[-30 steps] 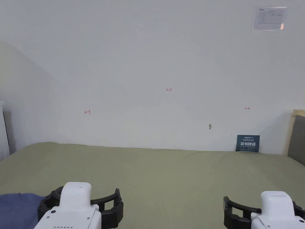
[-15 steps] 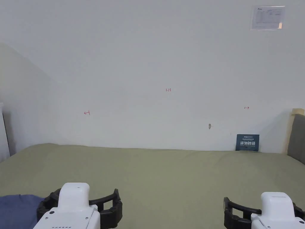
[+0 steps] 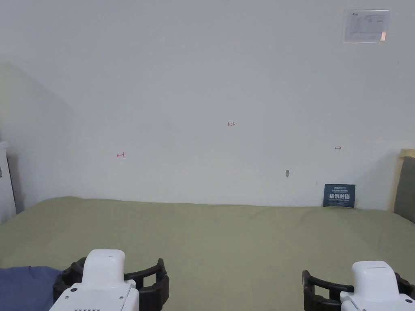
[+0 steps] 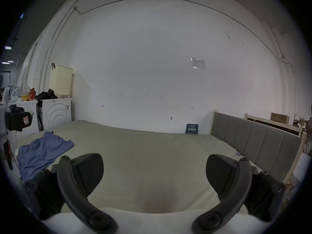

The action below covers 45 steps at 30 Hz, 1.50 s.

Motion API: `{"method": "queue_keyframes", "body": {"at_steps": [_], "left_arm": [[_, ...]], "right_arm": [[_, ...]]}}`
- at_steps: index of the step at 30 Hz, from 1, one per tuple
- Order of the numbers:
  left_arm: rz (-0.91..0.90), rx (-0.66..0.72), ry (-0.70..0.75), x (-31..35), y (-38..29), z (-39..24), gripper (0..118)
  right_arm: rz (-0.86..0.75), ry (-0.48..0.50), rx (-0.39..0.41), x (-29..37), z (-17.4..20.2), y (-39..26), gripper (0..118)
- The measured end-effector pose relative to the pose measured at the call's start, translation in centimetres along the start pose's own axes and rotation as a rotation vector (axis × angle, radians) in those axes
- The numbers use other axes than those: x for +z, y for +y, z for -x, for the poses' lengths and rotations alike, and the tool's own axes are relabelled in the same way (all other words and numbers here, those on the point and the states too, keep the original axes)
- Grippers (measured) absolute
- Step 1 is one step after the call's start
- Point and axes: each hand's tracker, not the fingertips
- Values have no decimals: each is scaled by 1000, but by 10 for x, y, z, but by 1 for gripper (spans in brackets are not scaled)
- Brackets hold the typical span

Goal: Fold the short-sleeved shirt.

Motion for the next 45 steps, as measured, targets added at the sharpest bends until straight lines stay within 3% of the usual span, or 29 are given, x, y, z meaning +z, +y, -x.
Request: {"method": "queue_keyframes", "body": {"at_steps": [32, 36, 40, 45], "left_arm": [[12, 1, -9, -3, -3, 0, 118], [15, 19, -22, -2, 0, -1, 118], [4, 13, -21, -2, 2, -2, 118], [-6, 14, -32, 0, 2, -3, 118]], "right_arm": [[6, -36, -26, 1, -2, -1, 118], [28, -69, 18, -2, -1, -2, 118], [32, -38, -42, -3, -5, -1, 118], [16, -63, -15, 0, -4, -1, 118]]}}
